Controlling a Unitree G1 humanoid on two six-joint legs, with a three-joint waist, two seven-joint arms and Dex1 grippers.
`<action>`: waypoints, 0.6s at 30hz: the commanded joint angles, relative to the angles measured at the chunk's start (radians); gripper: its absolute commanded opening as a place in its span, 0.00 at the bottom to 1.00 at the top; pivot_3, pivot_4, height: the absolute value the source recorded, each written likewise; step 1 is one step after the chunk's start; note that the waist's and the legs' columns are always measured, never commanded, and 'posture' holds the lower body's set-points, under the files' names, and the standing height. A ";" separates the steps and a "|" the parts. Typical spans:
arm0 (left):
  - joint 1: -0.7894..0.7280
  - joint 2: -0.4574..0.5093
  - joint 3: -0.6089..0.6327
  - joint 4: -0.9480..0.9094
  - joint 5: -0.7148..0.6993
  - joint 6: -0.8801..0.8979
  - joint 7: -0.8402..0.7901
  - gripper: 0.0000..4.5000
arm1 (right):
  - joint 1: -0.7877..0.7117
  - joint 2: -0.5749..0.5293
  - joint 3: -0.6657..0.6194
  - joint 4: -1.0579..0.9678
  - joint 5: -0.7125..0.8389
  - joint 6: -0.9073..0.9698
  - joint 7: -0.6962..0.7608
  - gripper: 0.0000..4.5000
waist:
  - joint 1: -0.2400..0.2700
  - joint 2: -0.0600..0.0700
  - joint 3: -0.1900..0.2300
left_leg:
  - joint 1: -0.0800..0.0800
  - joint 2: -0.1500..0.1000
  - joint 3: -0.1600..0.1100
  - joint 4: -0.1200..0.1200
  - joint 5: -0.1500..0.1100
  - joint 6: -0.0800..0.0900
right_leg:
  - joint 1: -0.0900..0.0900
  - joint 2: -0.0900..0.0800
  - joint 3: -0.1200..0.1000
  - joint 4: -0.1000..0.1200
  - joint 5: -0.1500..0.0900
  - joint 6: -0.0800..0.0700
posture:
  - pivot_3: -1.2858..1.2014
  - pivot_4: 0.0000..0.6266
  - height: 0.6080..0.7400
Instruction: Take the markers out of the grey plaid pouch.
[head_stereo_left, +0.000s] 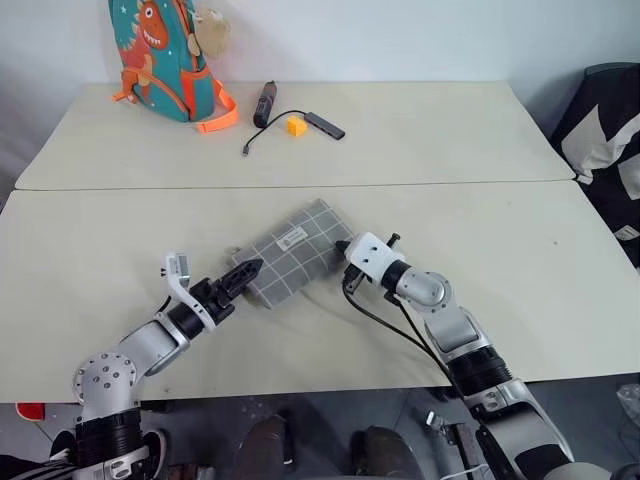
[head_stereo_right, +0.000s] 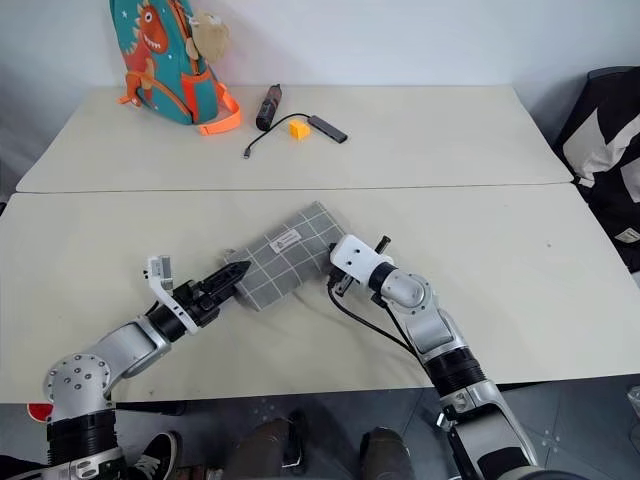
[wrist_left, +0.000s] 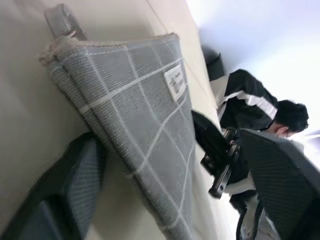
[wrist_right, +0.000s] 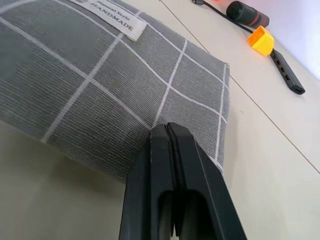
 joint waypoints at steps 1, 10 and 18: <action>0.007 -0.030 -0.005 -0.008 -0.055 0.001 0.052 0.67 | -0.013 -0.004 -0.025 -0.048 0.014 0.001 -0.003 0.00 | 0.001 0.000 0.000 | 0.000 0.000 0.000 0.000 0.000 0.000 | 0.000 0.000 0.000 0.000 0.000 0.000 | 0.52 0.24 1.00; -0.008 -0.039 -0.009 -0.033 -0.066 -0.045 0.131 0.09 | -0.012 -0.008 -0.025 -0.056 0.014 0.000 -0.003 0.00 | 0.000 0.000 0.000 | 0.000 0.000 0.000 0.000 0.000 0.000 | 0.000 -0.002 0.000 -0.001 0.000 0.000 | 0.52 0.24 1.00; -0.007 0.005 -0.057 -0.064 0.078 -0.142 0.034 0.00 | 0.001 -0.027 -0.023 -0.082 0.013 -0.001 0.008 0.00 | -0.001 0.000 0.000 | 0.000 0.000 0.000 0.000 0.000 0.000 | 0.000 0.000 0.000 -0.001 0.000 0.000 | 0.52 0.24 1.00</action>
